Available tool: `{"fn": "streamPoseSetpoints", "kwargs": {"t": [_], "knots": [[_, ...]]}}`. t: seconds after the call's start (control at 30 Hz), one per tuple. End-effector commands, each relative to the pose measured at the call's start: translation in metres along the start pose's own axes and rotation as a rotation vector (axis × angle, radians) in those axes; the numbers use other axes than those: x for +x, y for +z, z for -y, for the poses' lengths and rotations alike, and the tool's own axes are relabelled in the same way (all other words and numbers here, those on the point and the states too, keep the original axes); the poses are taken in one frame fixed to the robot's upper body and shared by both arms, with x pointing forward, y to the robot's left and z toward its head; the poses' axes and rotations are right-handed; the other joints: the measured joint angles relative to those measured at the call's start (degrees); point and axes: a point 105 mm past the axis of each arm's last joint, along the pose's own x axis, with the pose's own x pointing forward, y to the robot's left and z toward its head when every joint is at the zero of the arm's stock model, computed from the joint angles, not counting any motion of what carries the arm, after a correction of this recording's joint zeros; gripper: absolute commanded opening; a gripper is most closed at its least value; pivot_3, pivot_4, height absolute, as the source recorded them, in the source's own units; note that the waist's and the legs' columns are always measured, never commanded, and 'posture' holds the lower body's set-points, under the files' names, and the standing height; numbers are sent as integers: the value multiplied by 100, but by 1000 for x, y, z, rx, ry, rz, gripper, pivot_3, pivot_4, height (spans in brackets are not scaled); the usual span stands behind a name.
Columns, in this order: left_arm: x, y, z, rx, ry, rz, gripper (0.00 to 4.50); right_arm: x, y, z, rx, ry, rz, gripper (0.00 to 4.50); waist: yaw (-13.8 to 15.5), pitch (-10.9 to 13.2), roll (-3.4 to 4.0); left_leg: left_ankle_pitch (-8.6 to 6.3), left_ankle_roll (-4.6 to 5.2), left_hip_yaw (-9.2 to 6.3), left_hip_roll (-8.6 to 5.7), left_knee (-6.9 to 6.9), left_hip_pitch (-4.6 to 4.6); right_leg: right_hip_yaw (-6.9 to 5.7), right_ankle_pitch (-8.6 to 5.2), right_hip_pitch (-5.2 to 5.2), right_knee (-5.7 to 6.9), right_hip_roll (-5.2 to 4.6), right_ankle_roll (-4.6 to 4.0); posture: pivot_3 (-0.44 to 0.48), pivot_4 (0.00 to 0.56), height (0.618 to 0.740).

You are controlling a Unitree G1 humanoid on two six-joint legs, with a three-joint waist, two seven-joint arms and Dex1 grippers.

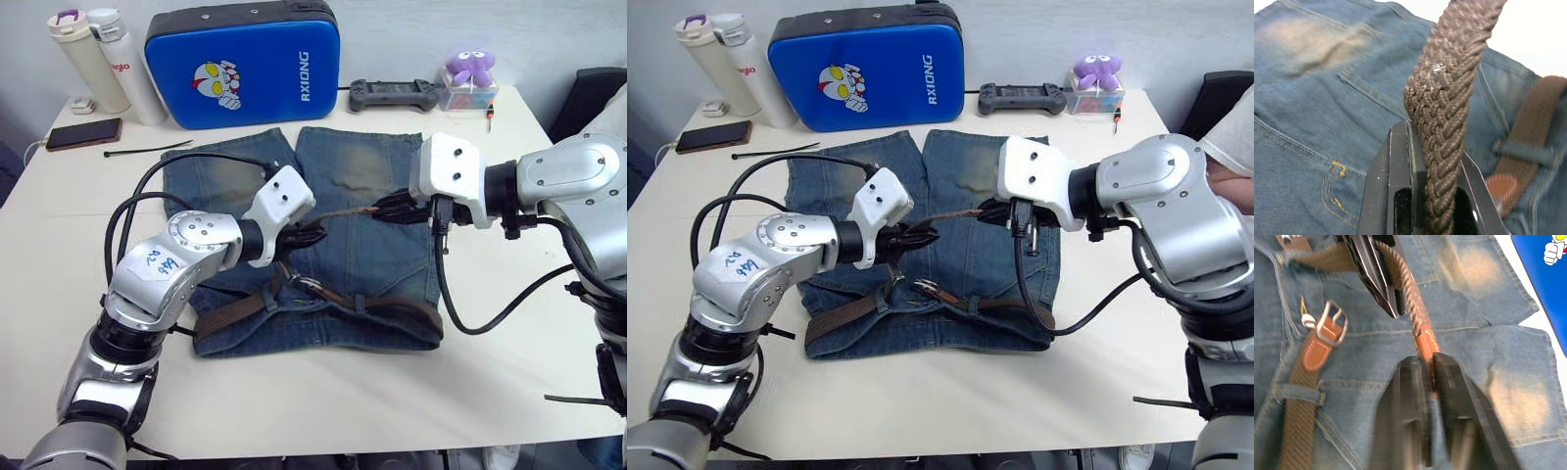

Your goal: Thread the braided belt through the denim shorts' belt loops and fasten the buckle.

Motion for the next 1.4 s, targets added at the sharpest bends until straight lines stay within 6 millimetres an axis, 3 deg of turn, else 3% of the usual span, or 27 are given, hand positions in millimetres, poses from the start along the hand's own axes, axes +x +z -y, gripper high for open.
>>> {"fn": "streamPoseSetpoints", "kwargs": {"t": [0.03,0.13,0.2,0.3,0.37,0.47,0.6,0.77,0.97,1.13,1.23,1.4], "knots": [[-8,6,-3,-53,8,56,0,-12,13,4,-11,-29,32,2520,-1,0,0,-1,1,1,0,1,0,1,0,0,0,0,0,0,150,739],[-11,-1,-3,-137,-5,60,0,-21,13,9,12,-54,27,4059,-3,0,0,-1,1,1,0,5,-1,0,0,-1,3,0,0,0,150,739],[-14,-10,-1,-184,-15,51,0,-28,10,12,21,-71,6,4428,0,0,0,-1,1,1,0,6,0,1,0,-1,2,0,0,0,150,739],[-19,-23,0,-272,-1,43,0,-36,-5,9,10,-79,-71,4428,5,-1,-1,-1,2,1,0,6,0,1,0,0,2,-1,0,0,150,739],[-23,-28,0,-375,11,72,0,-34,-16,-7,9,-13,-110,4428,12,-2,-4,-2,2,0,0,6,0,0,0,1,-1,-1,0,0,150,739],[-31,-34,-7,-471,59,95,0,-14,-18,-33,17,63,-60,4428,-4,-6,-10,-3,5,1,0,10,0,-1,0,5,3,0,0,0,150,739],[-32,-38,-13,-454,98,56,0,14,-25,-68,30,131,-11,4428,1,-7,-12,0,0,3,1,18,6,0,0,3,21,2,0,0,150,739],[-31,-41,-19,-385,109,8,0,42,-44,-91,104,98,11,4428,3,-14,-23,0,0,2,-1,26,5,1,1,6,40,-1,1,0,150,739],[-25,-46,-24,-348,131,-26,0,62,-58,-106,124,60,33,4428,2,-15,-25,0,-1,0,-2,26,6,0,1,5,37,-1,1,0,150,739],[-26,-54,-27,-338,148,-67,0,74,-59,-96,151,-17,54,4428,-32,-16,-26,1,-6,1,-1,25,11,2,0,2,38,1,1,0,150,739],[-29,-60,-29,-348,170,-88,0,78,-58,-91,168,-44,68,3580,-18,-16,-26,3,-9,1,-1,24,13,2,0,-1,39,1,1,0,150,739],[-29,-63,-31,-377,185,-91,0,85,-64,-95,183,-34,38,1385,-5,-17,-28,3,-9,0,-2,25,12,1,0,0,38,0,1,0,150,739]]}}
